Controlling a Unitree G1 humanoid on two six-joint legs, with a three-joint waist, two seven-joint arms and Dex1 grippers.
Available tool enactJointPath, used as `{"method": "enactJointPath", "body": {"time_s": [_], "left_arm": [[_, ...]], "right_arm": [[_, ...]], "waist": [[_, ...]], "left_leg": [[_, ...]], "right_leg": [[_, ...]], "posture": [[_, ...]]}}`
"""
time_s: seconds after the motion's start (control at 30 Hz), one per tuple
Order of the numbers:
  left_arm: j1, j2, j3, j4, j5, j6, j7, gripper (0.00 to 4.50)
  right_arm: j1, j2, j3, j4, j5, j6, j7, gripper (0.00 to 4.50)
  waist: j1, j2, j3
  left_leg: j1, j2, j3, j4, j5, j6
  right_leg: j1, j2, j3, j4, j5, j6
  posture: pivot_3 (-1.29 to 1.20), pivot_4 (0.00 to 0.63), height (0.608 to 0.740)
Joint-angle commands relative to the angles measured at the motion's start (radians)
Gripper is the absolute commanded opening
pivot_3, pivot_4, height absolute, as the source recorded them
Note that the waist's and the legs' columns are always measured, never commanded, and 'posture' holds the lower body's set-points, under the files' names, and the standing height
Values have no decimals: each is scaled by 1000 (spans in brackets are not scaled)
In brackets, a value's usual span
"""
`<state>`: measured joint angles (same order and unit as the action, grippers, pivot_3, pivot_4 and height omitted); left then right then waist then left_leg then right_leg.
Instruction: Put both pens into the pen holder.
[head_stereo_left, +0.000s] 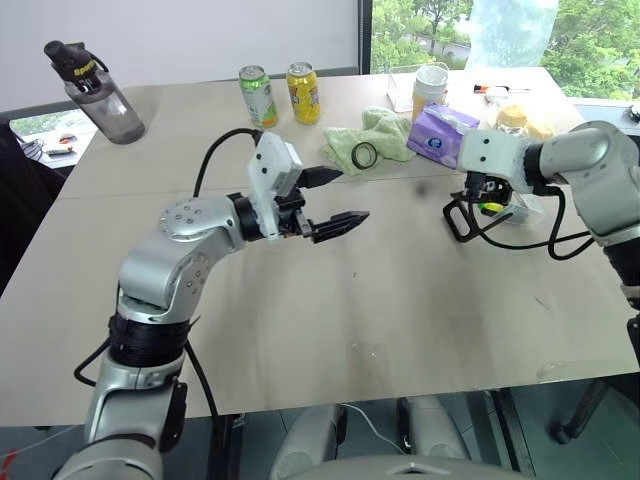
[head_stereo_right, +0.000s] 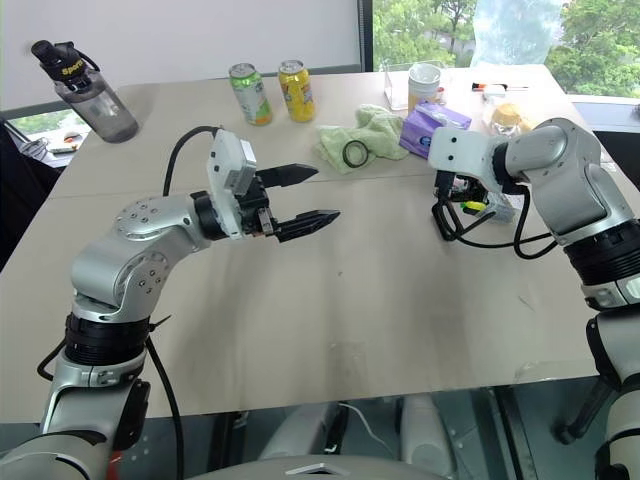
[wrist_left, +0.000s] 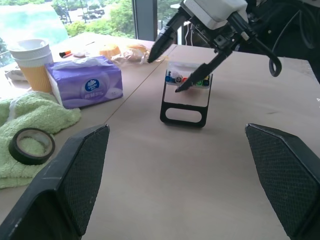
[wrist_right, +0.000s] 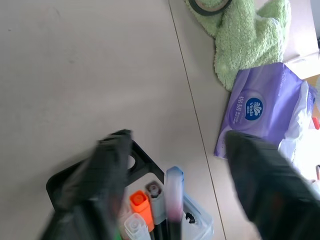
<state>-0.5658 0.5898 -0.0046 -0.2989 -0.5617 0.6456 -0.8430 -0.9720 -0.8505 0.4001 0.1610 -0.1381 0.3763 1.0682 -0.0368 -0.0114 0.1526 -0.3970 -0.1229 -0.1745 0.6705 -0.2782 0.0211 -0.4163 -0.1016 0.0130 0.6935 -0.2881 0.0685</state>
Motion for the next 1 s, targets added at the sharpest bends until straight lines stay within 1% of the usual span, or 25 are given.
{"method": "enactJointPath", "body": {"time_s": [0.03,0.13,0.27,0.37,0.43,0.5,0.63,0.67,0.73,0.8,0.9,1.0], "left_arm": [[-16,-2,29,-31,-26,-8,1,4500],[-16,-1,28,-31,-29,-8,2,4500],[-3,1,31,-32,-30,-7,5,4500],[52,15,35,-52,0,7,51,4500],[112,32,49,-78,19,7,80,4500],[191,44,78,-114,34,13,123,4500],[384,46,124,-193,88,-25,195,4500],[448,22,147,-193,86,-37,216,4500],[526,-4,170,-188,93,-64,240,4500],[605,-14,156,-169,157,-135,257,4500],[693,-52,143,-157,211,-229,279,4500],[729,-92,145,-177,224,-277,302,4500]], "right_arm": [[-21,-3,-61,-11,-16,-13,-16,4427],[-37,21,-98,-45,20,23,-6,4427],[-30,89,-175,-146,153,122,29,4427],[61,140,-232,-261,247,176,17,4427],[143,194,-288,-341,309,244,-46,4427],[256,244,-344,-424,370,272,-91,4427],[496,283,-412,-519,467,224,-97,4427],[574,300,-417,-534,492,203,-96,4427],[670,325,-425,-554,527,179,-102,4427],[759,347,-437,-532,540,132,-108,4427],[842,365,-457,-444,527,45,-120,4427],[857,369,-474,-352,516,-48,-118,4427]], "waist": [[0,0,0],[-2,0,0],[-4,0,0],[-2,0,0],[-1,-3,-2],[-1,-3,-2],[5,-2,-1],[7,-2,-1],[10,-2,-2],[12,-2,-2],[23,-1,-2],[29,-1,-2]], "left_leg": [[0,0,0,0,0,0],[0,0,0,0,0,0],[0,0,0,0,0,0],[0,0,0,0,0,0],[0,0,-1,0,0,0],[1,0,-1,0,0,0],[0,0,-1,0,0,0],[0,0,-1,-1,0,0],[2,0,-1,-1,0,0],[3,0,0,-1,0,0],[10,0,2,-2,0,0],[15,0,3,-3,-1,1]], "right_leg": [[0,0,0,0,0,0],[0,0,0,0,0,0],[0,0,0,0,0,0],[0,0,0,0,0,0],[1,0,0,0,0,0],[1,0,0,0,0,0],[1,0,0,0,0,0],[1,0,0,-1,0,0],[2,0,1,-1,0,0],[2,0,1,0,0,0],[7,0,3,1,0,0],[12,1,3,0,0,0]], "posture": [[0,150,740],[0,150,740],[0,150,740],[0,150,740],[0,150,740],[0,150,740],[0,150,740],[0,150,740],[0,150,740],[0,150,740],[0,150,740],[0,150,740]]}}
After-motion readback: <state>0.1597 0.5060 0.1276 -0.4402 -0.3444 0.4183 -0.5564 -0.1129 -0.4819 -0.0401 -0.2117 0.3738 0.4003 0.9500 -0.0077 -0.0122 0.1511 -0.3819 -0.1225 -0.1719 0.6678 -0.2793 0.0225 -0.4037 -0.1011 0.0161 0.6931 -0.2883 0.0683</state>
